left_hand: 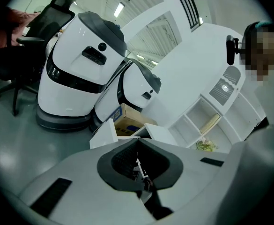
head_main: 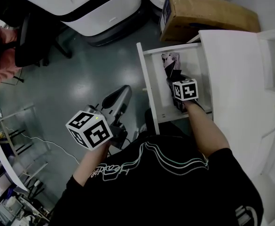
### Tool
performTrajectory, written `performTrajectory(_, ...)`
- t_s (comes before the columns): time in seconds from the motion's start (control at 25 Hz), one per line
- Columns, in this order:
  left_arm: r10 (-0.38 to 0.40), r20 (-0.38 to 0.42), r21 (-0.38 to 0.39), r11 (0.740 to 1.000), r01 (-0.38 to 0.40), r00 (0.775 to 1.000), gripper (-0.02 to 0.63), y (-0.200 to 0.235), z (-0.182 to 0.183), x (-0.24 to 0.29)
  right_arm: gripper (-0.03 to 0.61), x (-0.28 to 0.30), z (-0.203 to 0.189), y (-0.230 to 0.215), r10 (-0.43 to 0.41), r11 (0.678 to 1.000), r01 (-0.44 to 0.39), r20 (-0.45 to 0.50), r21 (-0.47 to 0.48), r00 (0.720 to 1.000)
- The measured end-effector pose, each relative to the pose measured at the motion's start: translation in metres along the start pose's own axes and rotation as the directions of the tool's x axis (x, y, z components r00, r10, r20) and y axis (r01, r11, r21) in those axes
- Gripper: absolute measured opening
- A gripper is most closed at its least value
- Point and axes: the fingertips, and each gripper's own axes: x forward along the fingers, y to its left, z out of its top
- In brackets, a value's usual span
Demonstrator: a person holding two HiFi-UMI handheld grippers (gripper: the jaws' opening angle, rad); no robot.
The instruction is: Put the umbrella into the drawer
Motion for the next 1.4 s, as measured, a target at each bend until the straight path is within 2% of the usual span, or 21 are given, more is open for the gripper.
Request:
performTrajectory(0.12,-0.012,0.007,-0.006,1.000,0.012,1.000,0.020,-0.001,-0.001,-0.001,0.228,0.001,0.000,0.001,0.006,1.000,-0.006,-0.007,0.021,1.000)
performTrajectory(0.28,-0.039,0.015,0.014,0.999,0.039,0.999,0.020,-0.014,-0.001,-0.008,0.250,-0.017,0.005,0.000,-0.044,0.999,0.043,0.027,0.025,0.999)
performTrajectory(0.4,-0.056,0.007,0.025,0.998,0.056,0.998,0.020,-0.025,-0.002,-0.016,0.253,-0.038,0.010,0.009,-0.035,0.999,0.031,0.086,0.044,0.996)
performTrajectory(0.52,-0.107,0.011,0.049,0.993,0.106,0.994,0.020,-0.040,-0.003,-0.023,0.253,-0.074,0.026,0.018,-0.038,0.998,0.029,0.173,0.054,0.984)
performTrajectory(0.72,-0.148,-0.010,0.084,0.985,0.148,0.989,0.020,-0.075,-0.025,-0.056,0.252,-0.157,0.033,0.059,0.044,0.992,-0.079,0.314,0.101,0.948)
performTrajectory(0.8,-0.180,-0.012,0.116,0.977,0.180,0.984,0.020,-0.090,-0.031,-0.068,0.252,-0.200,0.039,0.077,0.085,0.983,-0.143,0.404,0.116,0.911)
performTrajectory(0.88,-0.214,-0.014,0.145,0.966,0.214,0.977,0.020,-0.109,-0.038,-0.081,0.250,-0.252,0.042,0.099,0.144,0.970,-0.221,0.500,0.098,0.854)
performTrajectory(1.0,-0.264,-0.015,0.187,0.947,0.263,0.964,0.020,-0.138,-0.049,-0.104,0.249,-0.332,0.035,0.135,0.258,0.933,-0.359,0.634,0.033,0.729)
performTrajectory(1.04,-0.280,-0.014,0.200,0.940,0.277,0.960,0.020,-0.148,-0.052,-0.112,0.227,-0.357,0.032,0.146,0.278,0.923,-0.385,0.674,0.011,0.684)
performTrajectory(1.08,-0.295,-0.013,0.214,0.933,0.291,0.955,0.020,-0.157,-0.055,-0.120,0.155,-0.380,0.028,0.156,0.290,0.919,-0.394,0.706,-0.017,0.646)
performTrajectory(1.12,-0.311,-0.011,0.228,0.925,0.305,0.950,0.020,-0.166,-0.057,-0.128,0.132,-0.401,0.024,0.168,0.303,0.919,-0.392,0.729,-0.052,0.614)
performTrajectory(1.2,-0.343,-0.004,0.258,0.907,0.333,0.939,0.020,-0.184,-0.061,-0.144,0.088,-0.437,0.015,0.194,0.349,0.914,-0.383,0.749,-0.137,0.564)
performTrajectory(1.32,-0.397,0.007,0.302,0.876,0.377,0.918,0.020,-0.212,-0.064,-0.168,0.061,-0.483,0.005,0.232,0.421,0.891,-0.383,0.760,-0.244,0.495)
performTrajectory(1.4,-0.430,0.004,0.334,0.852,0.404,0.903,0.020,-0.230,-0.067,-0.182,0.057,-0.501,-0.003,0.251,0.453,0.878,-0.383,0.753,-0.287,0.477)
